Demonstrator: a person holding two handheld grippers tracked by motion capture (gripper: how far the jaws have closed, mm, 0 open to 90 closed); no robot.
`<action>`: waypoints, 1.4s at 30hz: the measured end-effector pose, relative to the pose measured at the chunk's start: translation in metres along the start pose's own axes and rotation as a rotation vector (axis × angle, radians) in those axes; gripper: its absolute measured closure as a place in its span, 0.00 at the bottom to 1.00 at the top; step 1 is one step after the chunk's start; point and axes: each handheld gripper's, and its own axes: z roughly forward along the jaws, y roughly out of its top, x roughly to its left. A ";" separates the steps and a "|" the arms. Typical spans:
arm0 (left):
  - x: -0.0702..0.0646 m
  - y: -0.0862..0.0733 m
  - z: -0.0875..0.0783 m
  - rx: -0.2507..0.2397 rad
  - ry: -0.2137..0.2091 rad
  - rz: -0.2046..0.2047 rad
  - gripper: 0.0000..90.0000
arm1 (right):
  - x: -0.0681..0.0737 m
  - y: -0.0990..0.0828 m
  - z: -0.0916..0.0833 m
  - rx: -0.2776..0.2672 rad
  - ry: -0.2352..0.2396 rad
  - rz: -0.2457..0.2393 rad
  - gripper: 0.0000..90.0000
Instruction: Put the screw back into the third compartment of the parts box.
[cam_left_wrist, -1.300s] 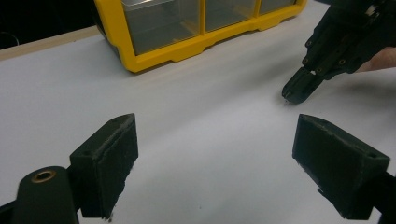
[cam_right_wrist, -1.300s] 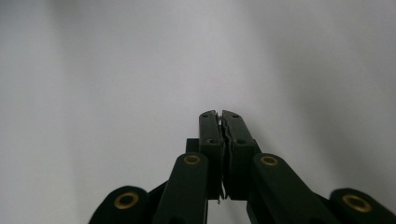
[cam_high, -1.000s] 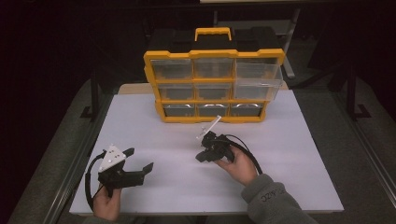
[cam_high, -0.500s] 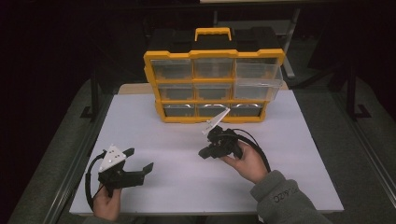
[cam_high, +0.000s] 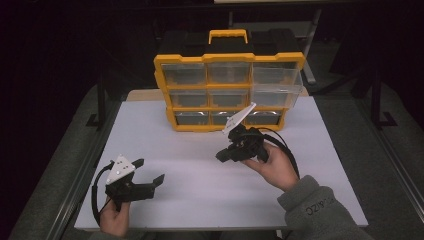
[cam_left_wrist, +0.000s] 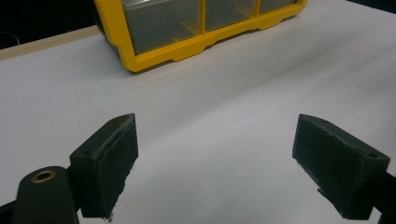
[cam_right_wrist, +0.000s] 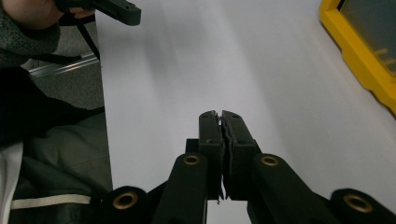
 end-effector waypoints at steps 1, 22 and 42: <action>0.000 0.000 0.000 0.001 0.000 0.000 0.15 | 0.001 0.002 -0.003 -0.001 -0.004 -0.004 0.96; -0.001 0.000 0.000 -0.005 0.000 -0.002 0.15 | 0.006 0.027 -0.057 -0.026 -0.021 -0.004 0.96; -0.001 0.001 0.000 -0.003 0.001 -0.010 0.15 | 0.000 0.050 -0.104 -0.074 -0.051 -0.018 0.96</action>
